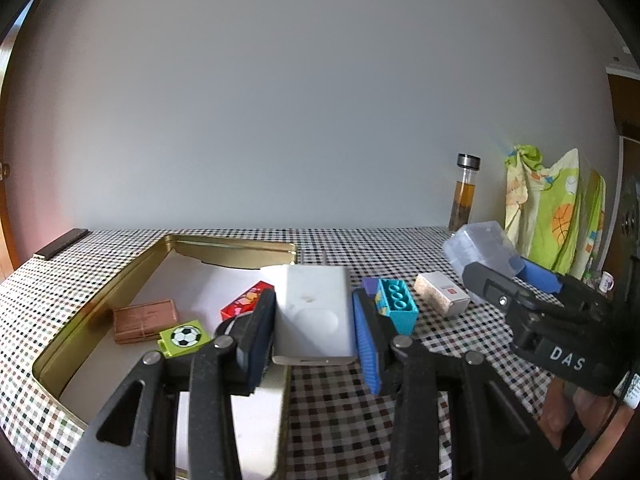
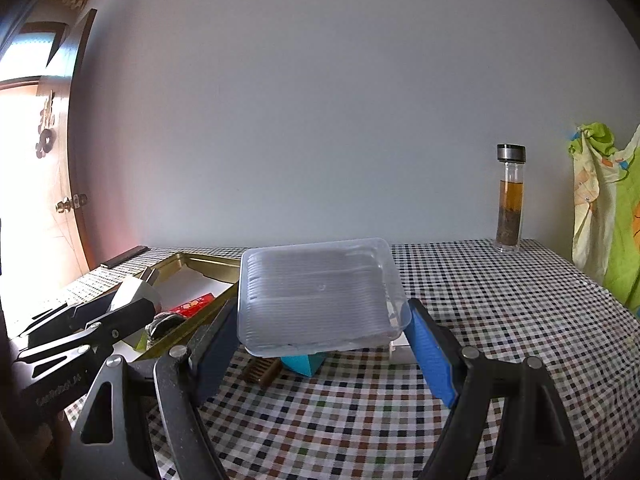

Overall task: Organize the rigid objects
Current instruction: 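Lift both held objects and carry them toward the gold tin, then move both tools over the tin interior, lowering the charger and plastic box, then open both tools, dropping the white charger and clear box into the tin, then grasp the teal Lego brick with the right tool while the left tool grasps the brown comb, then lift the teal brick and brown comb off the table with both tools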

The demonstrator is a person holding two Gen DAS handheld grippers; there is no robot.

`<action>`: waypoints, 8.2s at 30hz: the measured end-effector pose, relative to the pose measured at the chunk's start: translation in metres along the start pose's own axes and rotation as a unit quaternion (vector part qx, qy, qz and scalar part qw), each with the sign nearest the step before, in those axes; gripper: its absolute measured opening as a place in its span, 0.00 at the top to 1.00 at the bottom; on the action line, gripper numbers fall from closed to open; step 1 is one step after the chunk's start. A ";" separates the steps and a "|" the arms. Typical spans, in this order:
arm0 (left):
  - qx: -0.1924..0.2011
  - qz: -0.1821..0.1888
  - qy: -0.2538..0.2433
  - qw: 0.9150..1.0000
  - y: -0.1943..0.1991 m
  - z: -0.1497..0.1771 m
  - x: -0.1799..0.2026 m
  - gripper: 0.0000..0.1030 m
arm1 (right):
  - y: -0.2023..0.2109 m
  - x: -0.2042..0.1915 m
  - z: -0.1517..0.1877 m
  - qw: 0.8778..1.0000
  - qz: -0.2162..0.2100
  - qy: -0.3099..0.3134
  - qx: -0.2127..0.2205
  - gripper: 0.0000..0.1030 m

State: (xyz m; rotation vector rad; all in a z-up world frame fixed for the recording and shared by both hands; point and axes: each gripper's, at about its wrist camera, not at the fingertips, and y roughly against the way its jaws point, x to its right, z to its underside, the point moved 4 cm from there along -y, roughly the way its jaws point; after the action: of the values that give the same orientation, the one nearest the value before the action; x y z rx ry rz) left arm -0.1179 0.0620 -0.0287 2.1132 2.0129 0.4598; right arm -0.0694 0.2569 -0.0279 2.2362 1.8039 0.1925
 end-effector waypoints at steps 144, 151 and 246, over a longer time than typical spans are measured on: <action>-0.124 -0.132 0.056 0.982 -0.019 0.004 -0.149 0.15 | -0.105 -0.149 -0.006 0.975 -0.177 0.069 -0.119 0.20; -0.088 -0.126 0.059 0.986 -0.003 -0.001 -0.133 0.01 | -0.086 -0.128 -0.010 0.979 -0.166 0.065 -0.096 0.14; -0.182 0.032 -0.071 0.980 -0.113 0.015 0.067 0.77 | -0.050 0.072 0.021 0.986 0.037 -0.019 -0.160 0.67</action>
State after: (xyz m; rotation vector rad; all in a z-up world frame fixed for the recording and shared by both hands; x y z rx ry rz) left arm -0.2161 0.1368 -0.0751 1.9294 1.6410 0.6160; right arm -0.0952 0.3345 -0.0667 2.0643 1.5454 0.4196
